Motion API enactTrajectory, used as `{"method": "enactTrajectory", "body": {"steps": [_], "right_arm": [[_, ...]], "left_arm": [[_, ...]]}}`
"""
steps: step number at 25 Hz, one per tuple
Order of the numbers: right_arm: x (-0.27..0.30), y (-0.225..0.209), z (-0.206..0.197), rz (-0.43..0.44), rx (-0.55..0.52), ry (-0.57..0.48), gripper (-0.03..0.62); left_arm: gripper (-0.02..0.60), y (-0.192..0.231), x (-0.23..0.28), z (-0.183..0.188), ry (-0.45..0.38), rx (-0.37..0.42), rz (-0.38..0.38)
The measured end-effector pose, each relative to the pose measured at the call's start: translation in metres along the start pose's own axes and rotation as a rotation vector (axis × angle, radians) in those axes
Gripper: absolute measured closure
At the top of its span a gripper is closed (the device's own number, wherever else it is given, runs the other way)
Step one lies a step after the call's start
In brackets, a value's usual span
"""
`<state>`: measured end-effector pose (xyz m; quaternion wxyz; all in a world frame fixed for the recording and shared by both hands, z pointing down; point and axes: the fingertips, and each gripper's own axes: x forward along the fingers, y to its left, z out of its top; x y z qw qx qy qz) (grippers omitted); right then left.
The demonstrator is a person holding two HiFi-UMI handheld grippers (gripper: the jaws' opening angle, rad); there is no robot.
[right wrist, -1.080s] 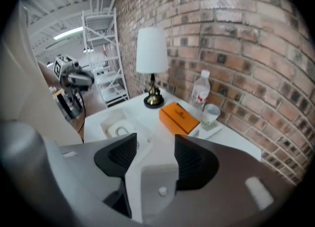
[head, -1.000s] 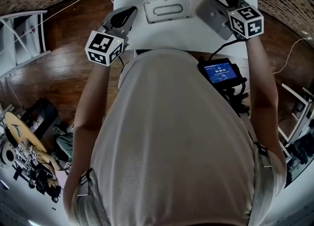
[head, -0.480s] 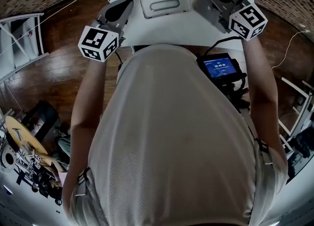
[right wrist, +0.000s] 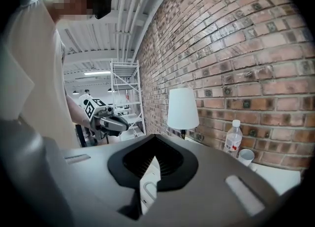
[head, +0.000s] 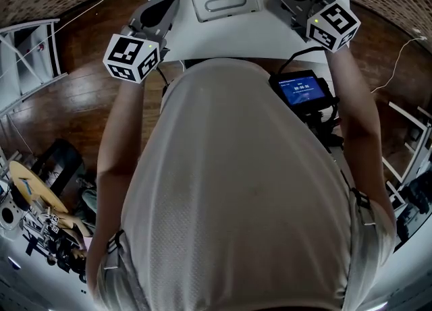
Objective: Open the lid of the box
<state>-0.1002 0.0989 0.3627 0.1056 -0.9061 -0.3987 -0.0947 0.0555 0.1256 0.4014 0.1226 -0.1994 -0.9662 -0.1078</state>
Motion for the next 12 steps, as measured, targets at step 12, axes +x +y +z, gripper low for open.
{"method": "enactTrajectory", "body": {"steps": [12], "right_arm": [[0.008,0.006,0.008,0.023,-0.001,0.012,0.592]], "left_arm": [[0.581,0.002,0.003,0.008,0.007,-0.007,-0.02]]}}
